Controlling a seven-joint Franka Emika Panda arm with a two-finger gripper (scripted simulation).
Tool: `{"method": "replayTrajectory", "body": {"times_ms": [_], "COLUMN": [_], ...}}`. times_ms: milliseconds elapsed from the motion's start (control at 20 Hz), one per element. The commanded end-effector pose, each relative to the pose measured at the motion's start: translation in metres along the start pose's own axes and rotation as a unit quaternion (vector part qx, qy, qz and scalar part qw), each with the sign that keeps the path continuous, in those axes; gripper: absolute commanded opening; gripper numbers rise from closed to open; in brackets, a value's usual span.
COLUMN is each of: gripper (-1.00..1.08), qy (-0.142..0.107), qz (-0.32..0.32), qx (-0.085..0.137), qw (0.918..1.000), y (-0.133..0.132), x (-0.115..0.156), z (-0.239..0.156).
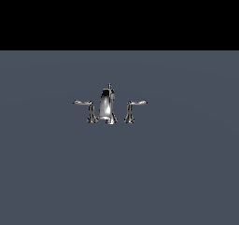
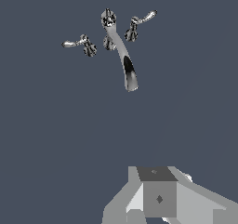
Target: Turn on the faucet by rotating a designated handle.
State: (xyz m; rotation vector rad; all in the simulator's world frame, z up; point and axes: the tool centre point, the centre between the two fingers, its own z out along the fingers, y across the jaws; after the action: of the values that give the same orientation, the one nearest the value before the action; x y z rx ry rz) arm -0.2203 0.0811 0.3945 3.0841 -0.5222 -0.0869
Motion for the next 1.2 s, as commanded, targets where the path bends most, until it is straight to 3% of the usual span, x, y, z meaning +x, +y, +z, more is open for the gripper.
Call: {"method": "replayTrajectory", "body": {"times_ms": [0, 550, 1150], "gripper": [-1.0, -1.0, -1.0], "qy": [0.0, 0.002, 0.003], "qz": [0.026, 0.137, 0.248], "qx": [0.002, 0.008, 0.015], "qw": [0.9997, 0.9905, 0.9687], "y": [-0.013, -0.066, -0.113], "x": [0.004, 0.031, 0.071], "z": [0.012, 0.064, 0.116]}}
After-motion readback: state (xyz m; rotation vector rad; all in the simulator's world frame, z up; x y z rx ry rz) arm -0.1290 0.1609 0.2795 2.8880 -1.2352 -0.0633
